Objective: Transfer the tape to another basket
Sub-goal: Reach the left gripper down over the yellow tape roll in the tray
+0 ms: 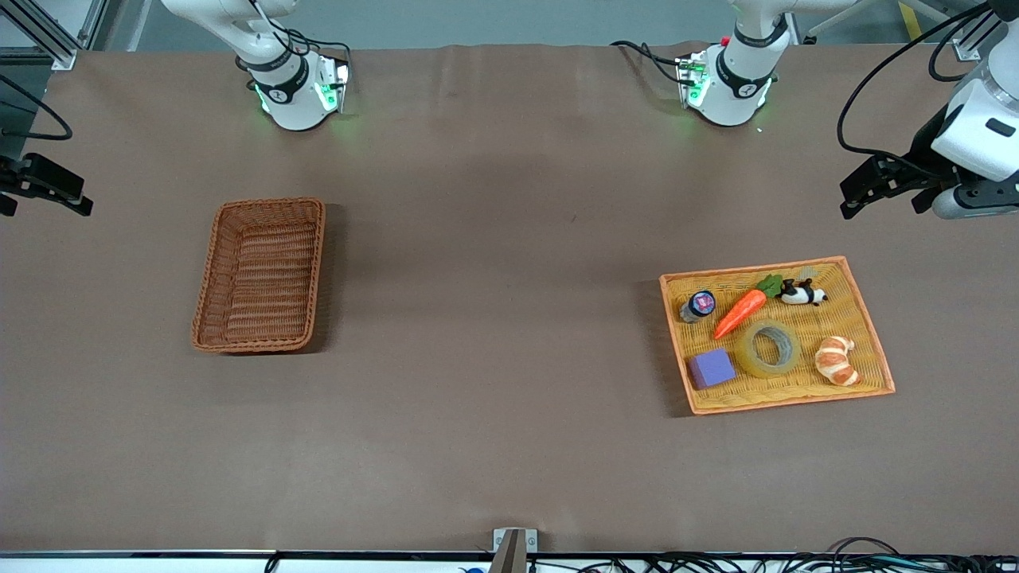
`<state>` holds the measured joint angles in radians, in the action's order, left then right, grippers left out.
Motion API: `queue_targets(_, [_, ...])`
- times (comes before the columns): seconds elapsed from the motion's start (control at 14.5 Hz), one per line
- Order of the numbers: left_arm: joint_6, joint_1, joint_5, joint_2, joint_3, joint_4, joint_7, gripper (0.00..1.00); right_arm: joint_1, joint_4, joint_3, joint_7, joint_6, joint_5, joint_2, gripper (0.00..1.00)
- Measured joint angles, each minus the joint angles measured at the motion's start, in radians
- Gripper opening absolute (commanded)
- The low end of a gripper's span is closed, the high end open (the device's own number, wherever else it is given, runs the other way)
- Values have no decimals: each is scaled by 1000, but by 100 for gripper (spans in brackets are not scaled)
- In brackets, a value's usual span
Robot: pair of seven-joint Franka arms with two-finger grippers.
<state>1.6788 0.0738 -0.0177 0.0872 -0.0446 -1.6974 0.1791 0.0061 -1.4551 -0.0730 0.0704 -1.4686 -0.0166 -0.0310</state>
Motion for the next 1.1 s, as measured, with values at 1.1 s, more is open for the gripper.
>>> queue_targets(1.1, [25,-12,0,-119,7,-7,-23,100,-6,0,14,0,2,0,0,100])
